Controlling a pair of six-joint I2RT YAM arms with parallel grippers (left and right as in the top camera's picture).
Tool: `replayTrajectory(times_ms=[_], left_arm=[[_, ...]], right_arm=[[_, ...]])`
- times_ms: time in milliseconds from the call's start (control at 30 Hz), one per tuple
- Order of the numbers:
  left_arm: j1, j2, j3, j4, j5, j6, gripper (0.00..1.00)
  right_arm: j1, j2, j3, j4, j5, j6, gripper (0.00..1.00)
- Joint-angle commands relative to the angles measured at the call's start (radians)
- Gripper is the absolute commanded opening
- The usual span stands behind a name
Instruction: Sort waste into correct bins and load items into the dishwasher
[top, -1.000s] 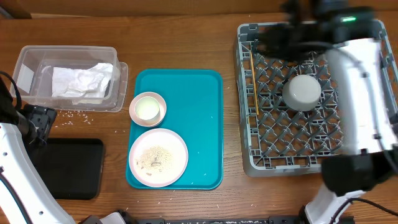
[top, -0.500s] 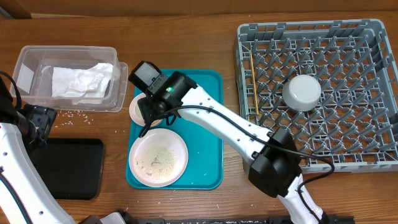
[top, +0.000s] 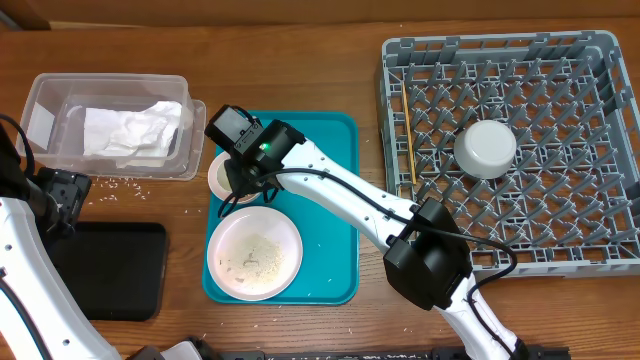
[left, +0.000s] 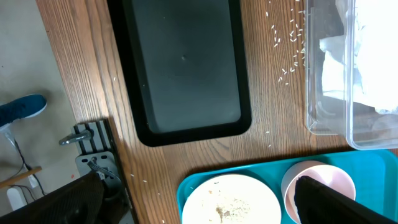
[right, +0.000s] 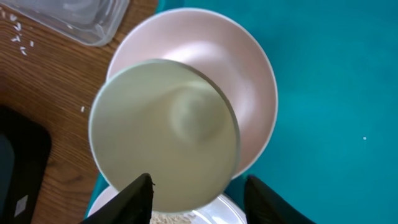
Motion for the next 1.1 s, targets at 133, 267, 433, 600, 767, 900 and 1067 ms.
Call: replayTrajectory(times_ms=[133, 267, 433, 600, 767, 900, 1067], left_arm=[[-0.002, 0.002, 0.013, 0.0, -0.003, -0.014, 1.0], [-0.002, 0.002, 0.013, 0.0, -0.003, -0.014, 1.0], [-0.002, 0.002, 0.013, 0.0, -0.003, -0.014, 1.0], [-0.002, 0.002, 0.013, 0.0, -0.003, -0.014, 1.0], [-0.002, 0.002, 0.013, 0.0, -0.003, -0.014, 1.0], [-0.002, 0.002, 0.013, 0.0, -0.003, -0.014, 1.0], [-0.002, 0.002, 0.013, 0.0, -0.003, -0.014, 1.0]], right_arm=[[-0.002, -0.001, -0.072, 0.045, 0.026, 0.019, 0.4], [-0.002, -0.001, -0.078, 0.048, 0.043, 0.031, 0.35], [-0.01, -0.008, -0.004, 0.008, 0.042, 0.03, 0.14], [-0.055, -0.013, 0.248, -0.17, 0.043, 0.03, 0.04], [-0.176, -0.04, 0.484, -0.385, 0.044, 0.025, 0.04], [-0.354, -0.065, 0.579, -0.62, 0.048, 0.014, 0.04], [-0.483, -0.061, 0.451, -0.621, -0.222, -0.17, 0.04]])
